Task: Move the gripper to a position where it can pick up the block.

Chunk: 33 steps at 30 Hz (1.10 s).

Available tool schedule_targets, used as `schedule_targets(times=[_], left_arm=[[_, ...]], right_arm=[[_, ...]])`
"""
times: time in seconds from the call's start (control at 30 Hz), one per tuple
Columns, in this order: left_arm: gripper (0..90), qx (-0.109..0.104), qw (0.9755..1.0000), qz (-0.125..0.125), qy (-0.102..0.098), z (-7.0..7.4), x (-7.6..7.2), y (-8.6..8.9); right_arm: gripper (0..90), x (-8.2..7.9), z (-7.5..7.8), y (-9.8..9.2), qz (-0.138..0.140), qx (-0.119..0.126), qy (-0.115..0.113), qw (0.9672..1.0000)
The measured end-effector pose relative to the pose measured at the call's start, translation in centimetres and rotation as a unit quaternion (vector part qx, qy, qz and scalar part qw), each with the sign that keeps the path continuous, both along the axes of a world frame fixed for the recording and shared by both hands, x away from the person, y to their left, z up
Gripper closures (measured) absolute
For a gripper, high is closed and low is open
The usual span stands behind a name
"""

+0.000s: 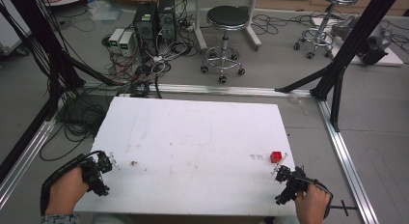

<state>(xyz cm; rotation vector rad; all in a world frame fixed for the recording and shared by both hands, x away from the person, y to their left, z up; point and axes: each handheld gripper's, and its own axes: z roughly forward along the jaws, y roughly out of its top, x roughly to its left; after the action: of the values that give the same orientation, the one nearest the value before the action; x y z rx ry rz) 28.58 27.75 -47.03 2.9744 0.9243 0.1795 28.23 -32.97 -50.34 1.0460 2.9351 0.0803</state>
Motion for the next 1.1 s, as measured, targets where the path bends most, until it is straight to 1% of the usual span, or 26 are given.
schedule_targets(times=[0.2, 0.3, 0.37, 0.5, 0.6, 0.63, 0.7, 0.87, 1.03, 1.1], left_arm=[[21.1, 0.0, 1.0, -0.001, -0.003, 0.07, -0.01, -0.09], [21.1, 0.0, 1.0, -0.002, -0.001, 0.02, 0.01, -0.11], [21.1, -0.004, 1.0, 0.001, 0.003, -0.08, -0.01, -0.08], [21.1, -0.001, 1.0, 0.0, 0.005, -0.14, 0.0, -0.14], [21.1, -0.003, 1.0, 0.0, 0.003, -0.09, -0.04, -0.16], [21.1, -0.007, 1.0, 0.001, 0.002, -0.04, -0.1, -0.15], [21.1, -0.006, 1.0, 0.0, -0.003, 0.01, -0.15, -0.17], [21.1, -0.007, 1.0, 0.001, -0.004, 0.23, -0.19, -0.17], [21.1, -0.008, 1.0, 0.002, -0.003, 0.2, -0.17, -0.09], [21.1, -0.009, 1.0, 0.001, -0.002, 0.18, -0.13, -0.07]], right_arm=[[7.5, -0.01, 0.13, -0.06, 0.003, 0.001, 0.001, 1.0], [7.5, -0.02, 0.17, -0.09, 0.0, 0.004, -0.002, 1.0], [7.5, -0.02, 0.12, -0.07, -0.001, 0.004, 0.0, 1.0], [7.5, -0.02, 0.07, 0.09, 0.003, 0.002, 0.002, 1.0], [7.4, -0.04, 0.19, 0.21, 0.003, 0.007, 0.002, 1.0], [7.5, -0.03, 0.24, 0.23, 0.003, 0.006, 0.004, 1.0], [7.5, -0.06, 0.15, 0.31, 0.004, 0.007, 0.004, 1.0], [7.5, -0.08, 0.21, 0.32, 0.006, 0.009, 0.003, 0.9999], [7.5, -0.02, 0.17, 0.25, 0.014, 0.002, 0.003, 0.9999], [7.5, -0.03, 0.09, 0.12, 0.015, 0.002, 0.004, 0.9999]])
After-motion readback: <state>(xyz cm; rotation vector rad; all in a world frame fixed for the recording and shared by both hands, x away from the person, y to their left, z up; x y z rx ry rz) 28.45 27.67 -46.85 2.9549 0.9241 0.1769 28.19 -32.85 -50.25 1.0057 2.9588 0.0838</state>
